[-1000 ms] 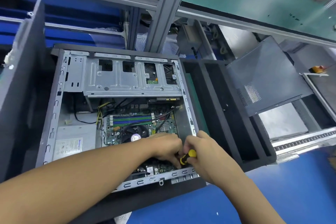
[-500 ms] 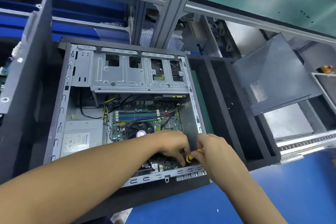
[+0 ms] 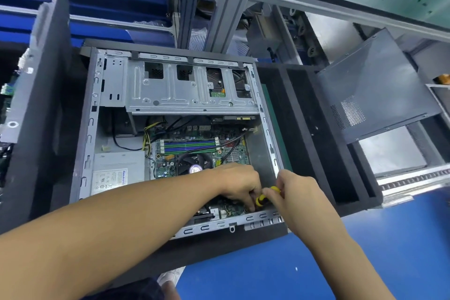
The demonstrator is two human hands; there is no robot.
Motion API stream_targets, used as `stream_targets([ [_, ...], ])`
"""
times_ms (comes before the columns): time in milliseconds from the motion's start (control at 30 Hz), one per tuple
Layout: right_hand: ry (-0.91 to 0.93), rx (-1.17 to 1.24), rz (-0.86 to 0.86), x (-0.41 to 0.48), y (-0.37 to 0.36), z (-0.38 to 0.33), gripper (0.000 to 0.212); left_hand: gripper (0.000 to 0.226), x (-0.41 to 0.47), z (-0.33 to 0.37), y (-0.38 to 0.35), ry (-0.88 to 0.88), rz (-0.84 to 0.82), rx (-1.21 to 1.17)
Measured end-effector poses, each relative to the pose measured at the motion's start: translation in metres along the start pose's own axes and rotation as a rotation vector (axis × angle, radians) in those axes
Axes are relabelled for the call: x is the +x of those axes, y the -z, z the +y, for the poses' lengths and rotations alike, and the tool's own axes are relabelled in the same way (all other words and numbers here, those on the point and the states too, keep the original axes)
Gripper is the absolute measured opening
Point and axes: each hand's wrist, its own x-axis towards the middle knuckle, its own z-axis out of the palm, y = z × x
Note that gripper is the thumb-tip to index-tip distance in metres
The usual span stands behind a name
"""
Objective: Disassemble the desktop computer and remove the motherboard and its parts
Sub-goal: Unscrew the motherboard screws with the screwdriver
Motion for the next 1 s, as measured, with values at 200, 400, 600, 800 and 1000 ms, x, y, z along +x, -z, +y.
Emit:
stream_targets([
  [200,0.130,-0.017,-0.085,0.0035,0.0067,-0.0060,0.017,0.032,-0.0011,-0.0012,-0.0011,0.025,0.006,-0.044],
  [400,0.106,0.089,-0.080,0.0044,0.0021,-0.0027,0.009,0.027,-0.0010,0.0005,-0.0012,0.075,-0.026,-0.071],
  [600,-0.099,-0.028,0.027,0.0048,0.0007,-0.0063,0.039,0.029,0.0021,0.0010,-0.0025,0.071,-0.017,0.007],
  [800,0.036,-0.023,-0.066,0.0026,0.0081,-0.0081,0.013,0.029,0.0023,-0.0040,-0.0068,0.024,0.013,-0.051],
  [1000,0.087,0.012,-0.151,-0.0020,0.0055,-0.0043,0.023,0.024,0.0026,-0.0043,-0.0095,0.079,-0.021,-0.070],
])
